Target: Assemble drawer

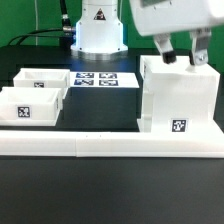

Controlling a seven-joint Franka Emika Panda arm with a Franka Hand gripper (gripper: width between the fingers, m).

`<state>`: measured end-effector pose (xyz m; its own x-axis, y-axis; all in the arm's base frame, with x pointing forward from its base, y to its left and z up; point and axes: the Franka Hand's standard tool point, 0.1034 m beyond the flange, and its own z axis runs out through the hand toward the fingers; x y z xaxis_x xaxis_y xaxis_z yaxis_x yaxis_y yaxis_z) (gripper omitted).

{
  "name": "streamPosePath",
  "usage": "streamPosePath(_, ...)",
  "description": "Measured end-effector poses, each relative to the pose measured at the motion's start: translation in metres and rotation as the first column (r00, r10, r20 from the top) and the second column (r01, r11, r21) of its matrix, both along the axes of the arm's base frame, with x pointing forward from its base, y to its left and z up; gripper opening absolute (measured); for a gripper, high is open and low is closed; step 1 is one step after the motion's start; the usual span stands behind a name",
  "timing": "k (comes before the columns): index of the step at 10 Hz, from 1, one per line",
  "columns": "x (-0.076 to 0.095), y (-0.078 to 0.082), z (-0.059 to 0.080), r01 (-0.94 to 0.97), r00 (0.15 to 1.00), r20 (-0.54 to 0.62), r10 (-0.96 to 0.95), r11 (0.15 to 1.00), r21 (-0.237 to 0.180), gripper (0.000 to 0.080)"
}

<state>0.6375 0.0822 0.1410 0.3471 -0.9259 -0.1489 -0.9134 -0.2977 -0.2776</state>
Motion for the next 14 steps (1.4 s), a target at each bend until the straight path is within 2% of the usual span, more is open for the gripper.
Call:
streamPosePath(1,0.0,0.002,0.002,0.082,0.996,0.041,-0.083,0.996,0.016,0.0649)
streamPosePath(3,-0.004,0.002,0.0,-0.084,0.994,0.062,0.085,0.996,-0.03,0.0649)
streamPosePath(4,-0.011,0.002,-0.002,-0.214,0.976,0.02,0.215,0.976,-0.05,0.0649)
streamPosePath(5,-0.014,-0.005,0.002,-0.376,0.926,0.002,0.378,0.922,-0.094,0.0649)
streamPosePath(7,-0.02,-0.023,0.01,-0.588,0.807,-0.018,0.591,0.799,-0.125,0.0649)
streamPosePath(10,-0.019,-0.025,0.008,-0.731,0.67,0.001,0.742,0.661,-0.172,0.0649)
streamPosePath(11,-0.027,-0.035,0.003,-0.824,0.54,-0.016,0.841,0.525,-0.21,0.0649)
streamPosePath(12,-0.039,-0.05,-0.002,-0.874,0.45,-0.045,0.892,0.429,-0.229,0.0649)
streamPosePath(14,-0.054,-0.086,-0.014,-0.895,0.398,-0.08,0.914,0.367,-0.255,0.0649)
